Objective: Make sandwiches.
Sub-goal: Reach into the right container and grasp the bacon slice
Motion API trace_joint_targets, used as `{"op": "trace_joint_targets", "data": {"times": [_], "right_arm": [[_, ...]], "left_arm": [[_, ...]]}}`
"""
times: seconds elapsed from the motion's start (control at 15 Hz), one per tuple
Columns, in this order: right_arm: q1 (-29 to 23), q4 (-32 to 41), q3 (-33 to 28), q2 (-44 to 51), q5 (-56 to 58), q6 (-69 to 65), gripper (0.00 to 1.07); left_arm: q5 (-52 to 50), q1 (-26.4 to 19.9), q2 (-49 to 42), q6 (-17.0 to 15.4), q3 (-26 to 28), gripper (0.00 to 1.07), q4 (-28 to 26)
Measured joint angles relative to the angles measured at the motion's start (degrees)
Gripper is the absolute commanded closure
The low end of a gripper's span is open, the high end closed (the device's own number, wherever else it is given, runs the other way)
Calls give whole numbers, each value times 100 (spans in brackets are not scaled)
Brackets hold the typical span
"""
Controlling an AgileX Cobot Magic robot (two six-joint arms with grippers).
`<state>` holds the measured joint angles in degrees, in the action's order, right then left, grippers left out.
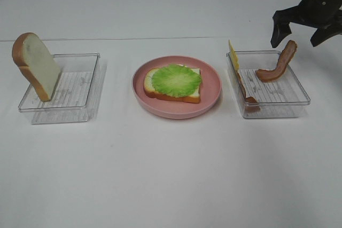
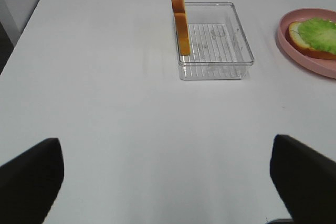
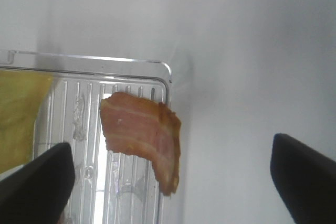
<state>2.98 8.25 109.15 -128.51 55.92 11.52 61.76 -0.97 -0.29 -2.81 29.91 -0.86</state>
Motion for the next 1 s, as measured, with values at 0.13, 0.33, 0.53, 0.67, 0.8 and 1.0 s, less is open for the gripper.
{"op": "trace_joint_targets", "data": {"times": [0.13,0.33,0.53,0.67,0.8,1.0], "right_arm": [[0,0,0,-235,-97,0,10],[0,6,0,-367,-252,0,20],[0,6,0,-367,-309,-11,72],[0,11,0,-367,-361,-17,107],[0,17,0,-367,-367,-6,107],[0,17,166,-367,-126,-6,107]], "left_arm": [[0,0,0,0,0,6,0],[0,0,0,0,0,6,0],[0,0,0,0,0,6,0],[0,0,0,0,0,6,0],[0,0,0,0,0,6,0],[0,0,0,0,0,6,0]]}}
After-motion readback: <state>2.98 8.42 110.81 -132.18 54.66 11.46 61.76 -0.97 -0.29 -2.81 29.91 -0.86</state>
